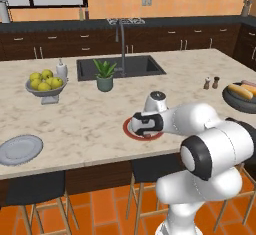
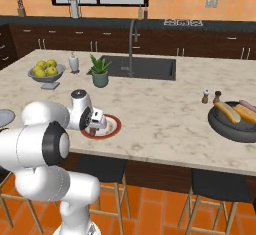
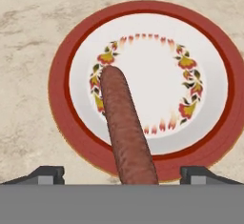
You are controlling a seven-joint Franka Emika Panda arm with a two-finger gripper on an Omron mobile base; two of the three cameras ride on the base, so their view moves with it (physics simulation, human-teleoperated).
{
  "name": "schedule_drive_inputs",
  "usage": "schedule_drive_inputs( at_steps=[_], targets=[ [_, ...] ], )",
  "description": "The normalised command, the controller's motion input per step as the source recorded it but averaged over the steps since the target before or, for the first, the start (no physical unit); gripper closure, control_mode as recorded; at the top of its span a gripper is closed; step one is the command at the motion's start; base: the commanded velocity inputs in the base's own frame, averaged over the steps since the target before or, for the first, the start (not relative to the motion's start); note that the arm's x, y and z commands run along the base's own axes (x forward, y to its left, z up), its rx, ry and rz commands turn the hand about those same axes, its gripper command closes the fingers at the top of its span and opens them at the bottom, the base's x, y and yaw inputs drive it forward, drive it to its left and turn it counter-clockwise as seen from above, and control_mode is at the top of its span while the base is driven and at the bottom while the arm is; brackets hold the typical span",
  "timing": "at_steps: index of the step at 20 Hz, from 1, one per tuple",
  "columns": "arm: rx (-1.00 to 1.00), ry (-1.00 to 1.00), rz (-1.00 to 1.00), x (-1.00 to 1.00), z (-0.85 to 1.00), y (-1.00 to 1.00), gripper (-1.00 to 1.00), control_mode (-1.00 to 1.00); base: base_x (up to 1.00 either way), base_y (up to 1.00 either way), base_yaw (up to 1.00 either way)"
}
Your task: Place one bun and one sausage from the bowl on each plate.
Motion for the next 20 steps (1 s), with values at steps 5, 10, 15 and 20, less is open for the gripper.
schedule_drive_inputs(
  at_steps=[5, 10, 15, 20],
  targets=[
    [0.00, 0.00, 0.00, -0.28, 0.50, -0.01, -1.00, -1.00, 0.00, 0.00, 0.00],
    [0.01, 0.00, 0.00, -0.64, 0.83, -0.17, -1.00, -1.00, 0.00, 0.00, 0.00],
    [0.00, 0.00, 0.00, -0.87, 0.47, -0.11, -1.00, -1.00, 0.00, 0.00, 0.00],
    [0.00, 0.00, 0.00, -0.57, 0.59, -0.09, -1.00, -1.00, 0.00, 0.00, 0.00]
  ],
)
